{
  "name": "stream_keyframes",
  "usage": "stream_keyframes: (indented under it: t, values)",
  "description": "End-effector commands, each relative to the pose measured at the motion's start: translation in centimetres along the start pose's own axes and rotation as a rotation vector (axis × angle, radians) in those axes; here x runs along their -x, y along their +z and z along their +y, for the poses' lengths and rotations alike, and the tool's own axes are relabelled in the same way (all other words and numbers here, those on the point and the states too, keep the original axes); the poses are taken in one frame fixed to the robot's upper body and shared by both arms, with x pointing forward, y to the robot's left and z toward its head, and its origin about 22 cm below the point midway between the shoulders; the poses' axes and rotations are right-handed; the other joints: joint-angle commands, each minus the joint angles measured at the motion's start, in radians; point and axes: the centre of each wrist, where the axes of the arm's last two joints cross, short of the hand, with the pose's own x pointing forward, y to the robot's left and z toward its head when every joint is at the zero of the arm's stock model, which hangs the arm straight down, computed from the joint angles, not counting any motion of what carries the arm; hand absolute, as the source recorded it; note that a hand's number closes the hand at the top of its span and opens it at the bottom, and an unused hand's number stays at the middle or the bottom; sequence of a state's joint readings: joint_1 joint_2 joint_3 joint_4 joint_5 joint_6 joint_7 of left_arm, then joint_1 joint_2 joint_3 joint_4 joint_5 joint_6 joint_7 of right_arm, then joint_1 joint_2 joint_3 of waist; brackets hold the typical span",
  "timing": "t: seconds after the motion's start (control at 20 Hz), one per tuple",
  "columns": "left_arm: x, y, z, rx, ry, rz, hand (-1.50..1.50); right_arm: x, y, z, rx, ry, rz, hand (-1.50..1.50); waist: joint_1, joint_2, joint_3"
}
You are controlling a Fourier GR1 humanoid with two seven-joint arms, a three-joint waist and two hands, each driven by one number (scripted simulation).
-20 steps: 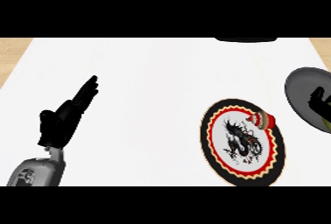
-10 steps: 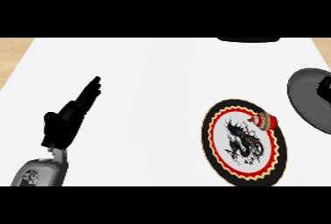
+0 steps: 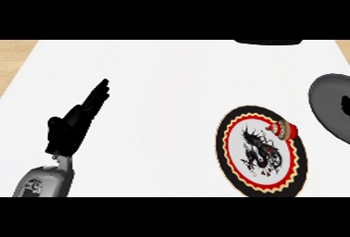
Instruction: Pick the lemon from the plate and place it in the pan
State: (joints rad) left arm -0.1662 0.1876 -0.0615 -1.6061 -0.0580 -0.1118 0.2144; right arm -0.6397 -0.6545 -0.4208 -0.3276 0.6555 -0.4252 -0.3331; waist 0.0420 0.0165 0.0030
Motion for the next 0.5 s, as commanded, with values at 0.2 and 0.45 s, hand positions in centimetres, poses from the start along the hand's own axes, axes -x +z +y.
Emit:
stream_keyframes:
  t: [0.2, 0.45]
  values:
    - [-0.1, -1.0, 0.3, -0.002, -0.003, -0.020, 0.00, 0.3, -0.4, -0.3, -0.118, -0.115, 0.056, -1.50, 0.019, 0.015, 0.005]
    - [-0.4, -1.0, -0.3, 0.019, 0.002, -0.029, 0.00, -0.9, -1.5, -1.2, -0.024, -0.386, 0.004, -1.50, 0.014, 0.013, 0.007]
